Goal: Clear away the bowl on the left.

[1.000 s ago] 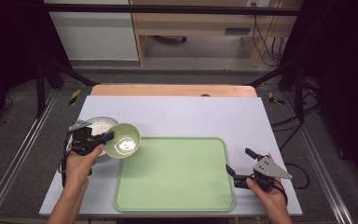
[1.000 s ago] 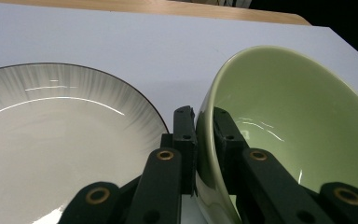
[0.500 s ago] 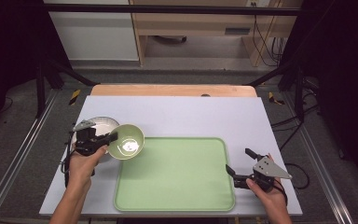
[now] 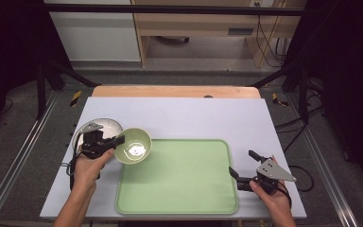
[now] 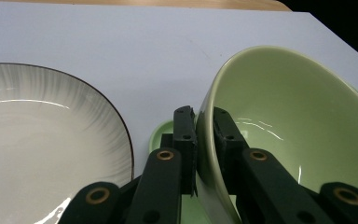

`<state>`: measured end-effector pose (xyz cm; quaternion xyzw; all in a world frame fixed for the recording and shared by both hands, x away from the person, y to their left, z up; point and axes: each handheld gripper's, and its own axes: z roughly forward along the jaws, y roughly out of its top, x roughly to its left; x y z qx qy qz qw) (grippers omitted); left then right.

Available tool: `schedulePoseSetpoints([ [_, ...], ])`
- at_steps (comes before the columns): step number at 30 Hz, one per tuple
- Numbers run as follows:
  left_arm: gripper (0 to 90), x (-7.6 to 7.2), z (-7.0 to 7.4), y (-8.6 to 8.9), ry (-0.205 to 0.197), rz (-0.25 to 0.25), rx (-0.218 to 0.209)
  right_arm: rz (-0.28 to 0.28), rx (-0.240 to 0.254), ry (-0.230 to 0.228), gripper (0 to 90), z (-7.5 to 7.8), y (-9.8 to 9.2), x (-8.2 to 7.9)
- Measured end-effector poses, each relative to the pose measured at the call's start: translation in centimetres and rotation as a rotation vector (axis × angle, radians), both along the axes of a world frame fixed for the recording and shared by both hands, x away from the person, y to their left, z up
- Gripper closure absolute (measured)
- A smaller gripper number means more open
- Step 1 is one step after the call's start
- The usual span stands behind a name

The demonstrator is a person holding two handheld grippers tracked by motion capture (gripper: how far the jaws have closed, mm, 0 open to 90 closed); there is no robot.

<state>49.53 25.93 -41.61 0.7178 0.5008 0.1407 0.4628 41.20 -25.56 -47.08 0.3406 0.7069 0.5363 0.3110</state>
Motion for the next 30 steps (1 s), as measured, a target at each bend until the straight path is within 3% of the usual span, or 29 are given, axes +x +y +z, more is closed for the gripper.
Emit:
schedulePoseSetpoints([
  [14,82.0,-0.2,-0.2,-1.6,0.009,-0.050,0.016,0.001,-0.001,-0.001,5.7,0.0,0.0,0.0],
  [30,82.0,-0.6,-0.9,-4.6,0.026,-0.128,0.039,0.001,-0.001,-0.002,5.8,0.1,0.0,0.0],
])
